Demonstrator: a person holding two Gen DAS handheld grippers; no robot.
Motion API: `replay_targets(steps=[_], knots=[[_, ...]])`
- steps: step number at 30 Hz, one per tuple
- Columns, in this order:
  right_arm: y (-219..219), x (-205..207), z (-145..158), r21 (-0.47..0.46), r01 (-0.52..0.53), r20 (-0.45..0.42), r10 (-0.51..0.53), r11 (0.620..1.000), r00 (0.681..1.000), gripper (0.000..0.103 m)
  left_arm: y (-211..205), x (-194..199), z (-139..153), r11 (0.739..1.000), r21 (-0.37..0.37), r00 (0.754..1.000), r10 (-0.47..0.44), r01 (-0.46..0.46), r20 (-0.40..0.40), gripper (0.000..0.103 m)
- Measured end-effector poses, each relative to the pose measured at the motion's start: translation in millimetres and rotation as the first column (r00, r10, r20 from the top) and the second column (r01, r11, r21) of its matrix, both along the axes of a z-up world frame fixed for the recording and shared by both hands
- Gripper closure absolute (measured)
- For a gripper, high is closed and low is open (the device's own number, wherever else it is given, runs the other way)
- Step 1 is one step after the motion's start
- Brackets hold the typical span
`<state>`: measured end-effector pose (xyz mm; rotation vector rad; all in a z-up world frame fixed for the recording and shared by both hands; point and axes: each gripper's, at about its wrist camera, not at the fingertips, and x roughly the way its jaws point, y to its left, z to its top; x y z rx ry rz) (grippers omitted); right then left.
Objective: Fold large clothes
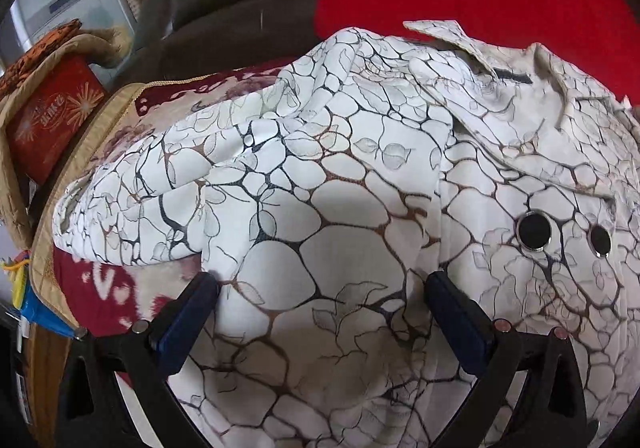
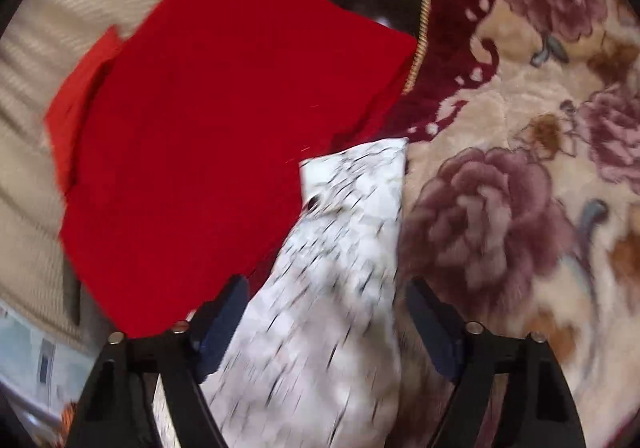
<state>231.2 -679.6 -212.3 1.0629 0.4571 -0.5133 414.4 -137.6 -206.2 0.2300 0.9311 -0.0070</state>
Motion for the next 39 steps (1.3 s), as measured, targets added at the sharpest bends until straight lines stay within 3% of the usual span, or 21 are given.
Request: replay_targets(steps=[5,7,9,10,12,15,19,25,29,32,35,38,39], knots=[[-40.2,41.3,-33.2,0.086,-0.037,-0.047,0.041,0.996,0.998,0.032,6.3,3.7,-4.5,0.997,-0.071,1.000,-0.003,0.003,0.007,0.000],[-44.0,54.8,-38.5,0.070,-0.052,-0.087,0.058,0.996,0.995,0.042,8.3,5.8,-6.8,0.996,-0.094,1.000,0.004,-0.004,0.003,0.000],[-42.1,67.3,-40.0,0.020,-0.072,-0.161,0.074,0.997,0.984,0.074,8.4,7.4,-6.9,0.996,-0.093,1.000,0.004,-0.004,-0.001,0.000],[-41.4,72.3,-40.5,-0.003,-0.086,-0.198,0.084,0.996,0.977,0.077,7.4,7.9,-6.7,0.996,-0.090,1.000,0.006,-0.006,-0.003,0.000],[-38.3,74.1,-36.9,-0.038,-0.104,-0.215,0.093,0.994,0.972,0.093,7.9,9.9,-6.0,0.996,-0.089,1.000,0.004,-0.005,-0.012,0.000],[-27.3,57.9,-11.6,-0.085,-0.099,-0.126,0.088,0.991,0.988,0.095,11.3,14.2,0.5,0.995,-0.102,0.999,-0.003,-0.001,-0.038,0.000],[6.6,33.5,40.0,-0.173,-0.127,-0.014,0.126,0.977,0.992,0.095,20.1,3.7,19.7,0.989,-0.147,0.999,-0.004,0.009,0.034,0.000],[95.1,13.1,115.4,-0.282,-0.243,0.124,0.286,0.928,0.950,0.095,44.5,-13.0,50.2,0.989,-0.145,0.985,0.043,-0.018,0.168,0.000],[170.6,22.8,140.9,-0.315,-0.370,0.161,0.434,0.874,0.887,0.095,68.1,-24.7,60.1,0.992,-0.113,0.970,0.076,-0.050,0.230,0.000],[241.7,42.0,143.6,-0.342,-0.487,0.141,0.556,0.804,0.819,0.095,86.9,-32.9,65.5,0.991,-0.114,0.960,0.099,-0.071,0.260,0.000],[302.3,60.5,127.6,-0.324,-0.589,0.108,0.648,0.740,0.754,0.091,109.4,-32.7,67.6,0.984,-0.149,0.957,0.136,-0.100,0.255,0.000],[348.7,77.1,91.3,-0.229,-0.692,0.058,0.719,0.685,0.693,0.089,126.6,-32.9,70.1,0.973,-0.189,0.952,0.176,-0.130,0.251,0.000],[359.8,78.7,81.5,-0.211,-0.715,0.047,0.738,0.666,0.673,0.080,130.5,-33.8,70.7,0.970,-0.199,0.950,0.186,-0.137,0.252,0.000]])
